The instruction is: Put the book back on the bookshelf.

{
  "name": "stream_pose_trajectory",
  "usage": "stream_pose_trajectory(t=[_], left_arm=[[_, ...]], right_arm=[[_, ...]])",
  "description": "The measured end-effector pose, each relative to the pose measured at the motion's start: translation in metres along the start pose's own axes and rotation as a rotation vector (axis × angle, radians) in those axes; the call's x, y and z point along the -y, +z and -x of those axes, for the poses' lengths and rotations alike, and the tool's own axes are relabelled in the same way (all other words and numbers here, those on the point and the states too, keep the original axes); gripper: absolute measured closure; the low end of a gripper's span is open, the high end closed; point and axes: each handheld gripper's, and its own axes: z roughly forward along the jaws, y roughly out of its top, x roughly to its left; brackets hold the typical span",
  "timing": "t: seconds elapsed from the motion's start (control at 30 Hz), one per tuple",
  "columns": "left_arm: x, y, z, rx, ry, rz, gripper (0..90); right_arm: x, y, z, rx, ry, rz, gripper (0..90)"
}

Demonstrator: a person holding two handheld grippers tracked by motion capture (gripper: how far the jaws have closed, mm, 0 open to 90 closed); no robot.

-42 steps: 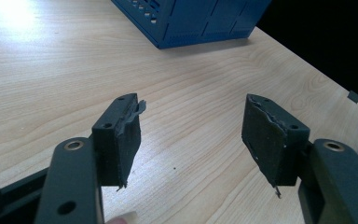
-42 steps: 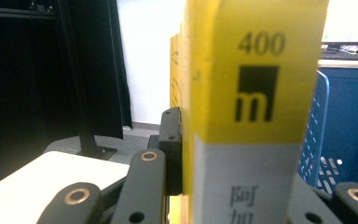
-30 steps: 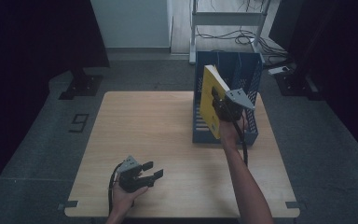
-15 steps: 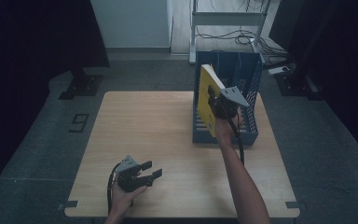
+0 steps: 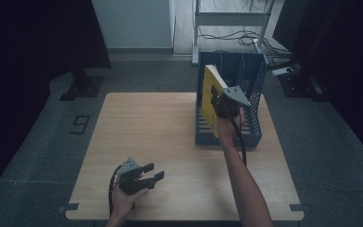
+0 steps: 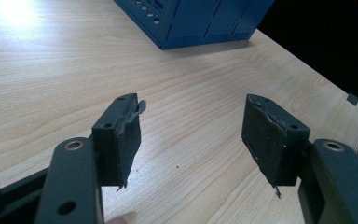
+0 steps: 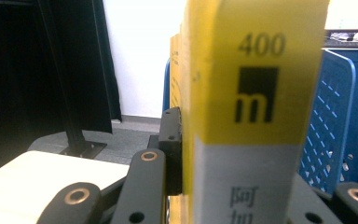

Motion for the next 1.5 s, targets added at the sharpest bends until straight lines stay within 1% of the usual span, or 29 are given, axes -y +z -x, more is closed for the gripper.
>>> stream_pose_trajectory(t=[0.47, 0.77, 1.07, 1.27, 1.37, 1.5], left_arm=[[0.000, -0.001, -0.002, -0.001, -0.005, 0.002, 37.4], [0.000, -0.002, -0.004, -0.003, -0.010, 0.007, 37.4], [0.000, -0.004, -0.006, -0.003, -0.018, 0.013, 37.4], [0.000, -0.005, -0.007, -0.003, -0.017, 0.013, 37.4], [0.000, -0.005, -0.007, -0.001, -0.016, 0.013, 37.4], [0.000, -0.004, -0.007, -0.001, -0.015, 0.010, 37.4]], right_arm=[[0.004, 0.011, 0.000, 0.012, 0.009, -0.006, 73.7], [0.002, 0.018, 0.002, 0.024, 0.013, -0.012, 73.7], [0.002, 0.028, 0.000, 0.031, 0.019, -0.019, 73.7], [0.001, 0.032, -0.001, 0.038, 0.022, -0.020, 73.7], [0.000, 0.034, 0.001, 0.047, 0.035, -0.017, 73.7], [-0.001, 0.037, 0.001, 0.050, 0.032, -0.018, 73.7]])
